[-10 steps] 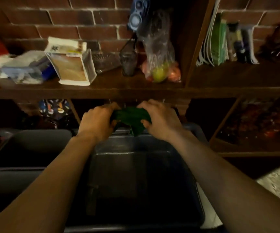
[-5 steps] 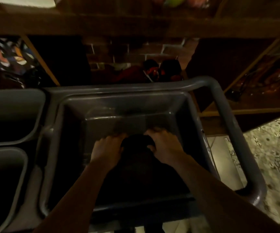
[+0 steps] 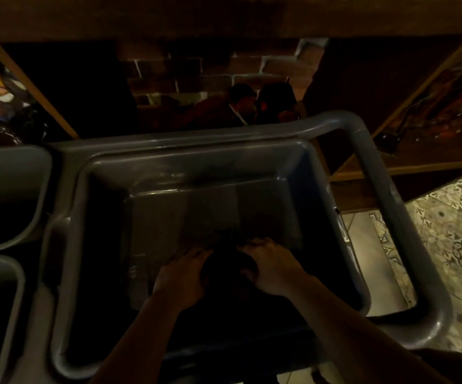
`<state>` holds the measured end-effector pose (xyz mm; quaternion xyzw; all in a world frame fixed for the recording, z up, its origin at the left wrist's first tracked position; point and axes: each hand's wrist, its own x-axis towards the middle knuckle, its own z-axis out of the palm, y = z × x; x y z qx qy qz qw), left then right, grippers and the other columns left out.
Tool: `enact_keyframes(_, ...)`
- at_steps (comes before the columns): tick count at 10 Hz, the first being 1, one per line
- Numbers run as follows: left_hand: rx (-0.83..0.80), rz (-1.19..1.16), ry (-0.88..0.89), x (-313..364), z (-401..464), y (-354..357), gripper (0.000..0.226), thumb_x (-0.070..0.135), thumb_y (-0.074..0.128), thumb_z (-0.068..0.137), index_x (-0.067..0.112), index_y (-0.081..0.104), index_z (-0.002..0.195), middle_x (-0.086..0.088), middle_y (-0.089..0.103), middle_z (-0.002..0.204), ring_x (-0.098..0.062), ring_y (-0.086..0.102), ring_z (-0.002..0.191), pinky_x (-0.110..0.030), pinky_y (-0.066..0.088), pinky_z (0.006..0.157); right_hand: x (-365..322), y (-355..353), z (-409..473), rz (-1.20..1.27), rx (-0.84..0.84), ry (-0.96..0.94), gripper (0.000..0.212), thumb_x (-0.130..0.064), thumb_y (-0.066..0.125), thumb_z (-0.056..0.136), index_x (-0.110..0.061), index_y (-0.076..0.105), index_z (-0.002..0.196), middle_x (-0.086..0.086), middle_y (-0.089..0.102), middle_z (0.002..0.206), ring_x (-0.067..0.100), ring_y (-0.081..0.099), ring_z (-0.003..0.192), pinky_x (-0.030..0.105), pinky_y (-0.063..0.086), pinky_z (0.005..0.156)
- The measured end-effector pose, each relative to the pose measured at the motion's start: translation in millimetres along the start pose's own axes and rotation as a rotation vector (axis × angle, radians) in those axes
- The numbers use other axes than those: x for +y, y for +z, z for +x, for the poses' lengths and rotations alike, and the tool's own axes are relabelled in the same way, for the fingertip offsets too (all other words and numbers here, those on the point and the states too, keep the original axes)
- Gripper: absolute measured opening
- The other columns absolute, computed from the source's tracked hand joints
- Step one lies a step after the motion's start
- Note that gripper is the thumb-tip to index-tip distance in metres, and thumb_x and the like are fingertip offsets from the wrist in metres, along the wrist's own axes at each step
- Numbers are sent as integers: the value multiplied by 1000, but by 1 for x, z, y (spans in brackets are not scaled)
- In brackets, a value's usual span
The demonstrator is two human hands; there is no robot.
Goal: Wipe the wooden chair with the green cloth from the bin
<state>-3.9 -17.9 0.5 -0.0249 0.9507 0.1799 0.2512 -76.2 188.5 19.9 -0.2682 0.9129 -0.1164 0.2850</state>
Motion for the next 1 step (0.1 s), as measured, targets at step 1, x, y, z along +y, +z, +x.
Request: enact_keyframes(1, 18, -5, -41, 1, -13, -14, 74, 61, 54, 84, 38, 30, 150, 10, 37, 155, -21, 45, 134, -33, 41, 103, -1, -20, -10, 27, 45, 47, 61, -46, 61, 91, -28, 44, 146, 2, 50, 146, 27, 43, 134, 39, 43, 104)
